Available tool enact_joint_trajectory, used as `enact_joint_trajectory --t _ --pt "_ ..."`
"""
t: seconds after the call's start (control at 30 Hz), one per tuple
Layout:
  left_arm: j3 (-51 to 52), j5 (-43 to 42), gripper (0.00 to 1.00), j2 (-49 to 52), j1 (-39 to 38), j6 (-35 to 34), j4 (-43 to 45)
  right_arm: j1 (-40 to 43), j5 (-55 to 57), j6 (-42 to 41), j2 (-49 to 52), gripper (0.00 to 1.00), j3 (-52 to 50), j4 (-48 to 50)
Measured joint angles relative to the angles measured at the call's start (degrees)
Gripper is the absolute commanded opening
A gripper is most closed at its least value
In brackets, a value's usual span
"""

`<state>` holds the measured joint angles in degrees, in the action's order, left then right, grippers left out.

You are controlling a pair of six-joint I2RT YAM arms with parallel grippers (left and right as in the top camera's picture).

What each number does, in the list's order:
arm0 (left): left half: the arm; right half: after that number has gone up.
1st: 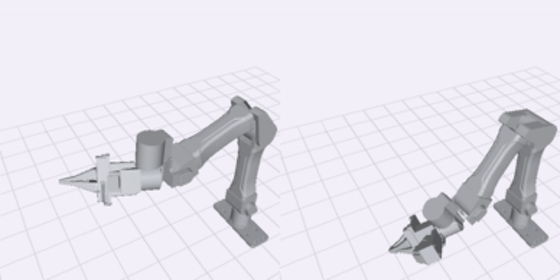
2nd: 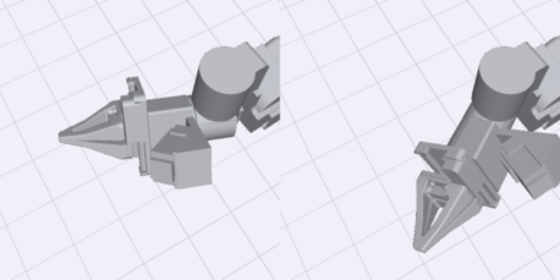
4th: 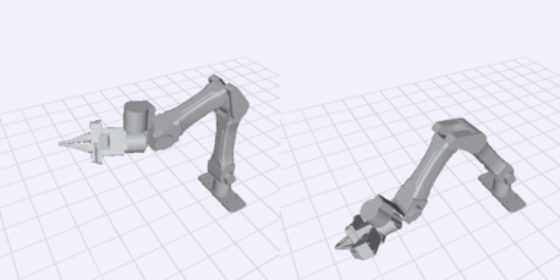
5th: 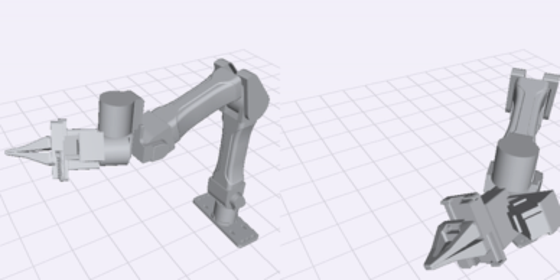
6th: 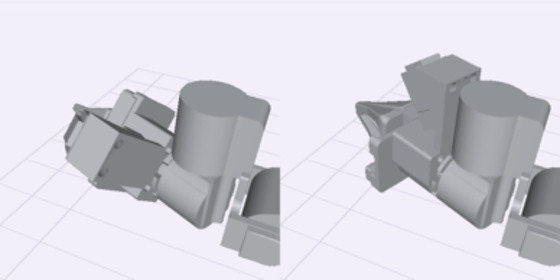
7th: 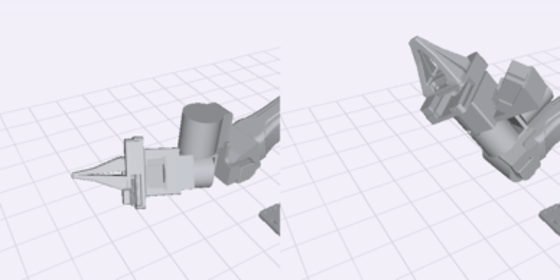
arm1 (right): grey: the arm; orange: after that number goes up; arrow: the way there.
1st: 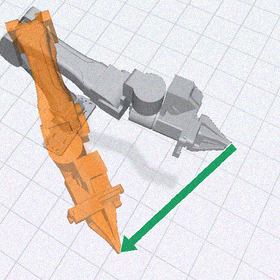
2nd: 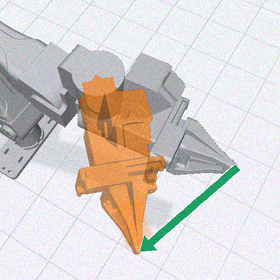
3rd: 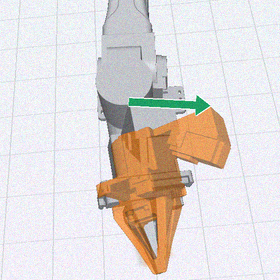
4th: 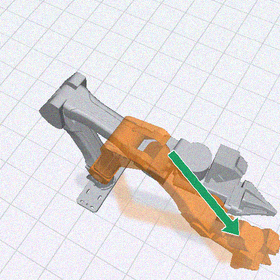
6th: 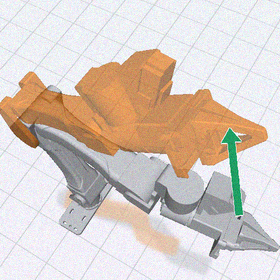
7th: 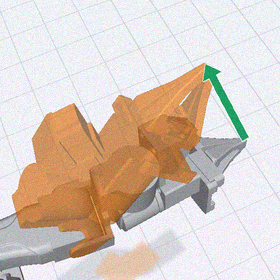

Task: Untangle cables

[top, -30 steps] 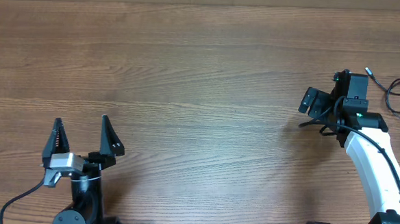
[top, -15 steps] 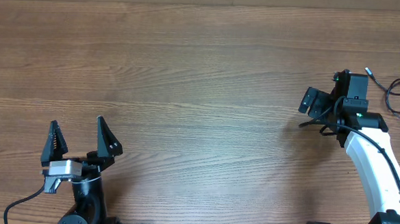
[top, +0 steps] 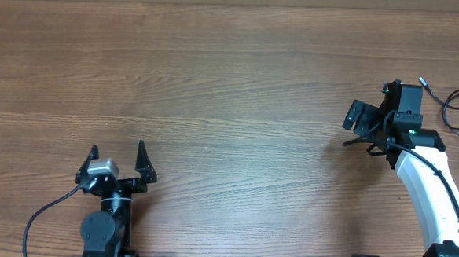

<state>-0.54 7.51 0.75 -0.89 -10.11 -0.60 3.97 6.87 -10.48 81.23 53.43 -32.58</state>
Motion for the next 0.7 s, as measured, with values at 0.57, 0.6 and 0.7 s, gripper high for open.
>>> enact_joint_trajectory --t 0.57,0.6,0.7 --pt "0.0 -2.0 1.00 -0.1 3.3 3.2 -3.3 0.0 0.0 0.0 0.0 1.00 0.0 0.0" --pt "0.0 -2.0 1.00 -0.1 3.3 3.2 -3.3 0.0 0.0 0.0 0.0 1.00 0.0 0.0" --pt "0.0 -2.1 1.00 -0.1 3.3 3.2 -3.3 0.0 0.0 0.0 0.0 1.00 0.0 0.0"
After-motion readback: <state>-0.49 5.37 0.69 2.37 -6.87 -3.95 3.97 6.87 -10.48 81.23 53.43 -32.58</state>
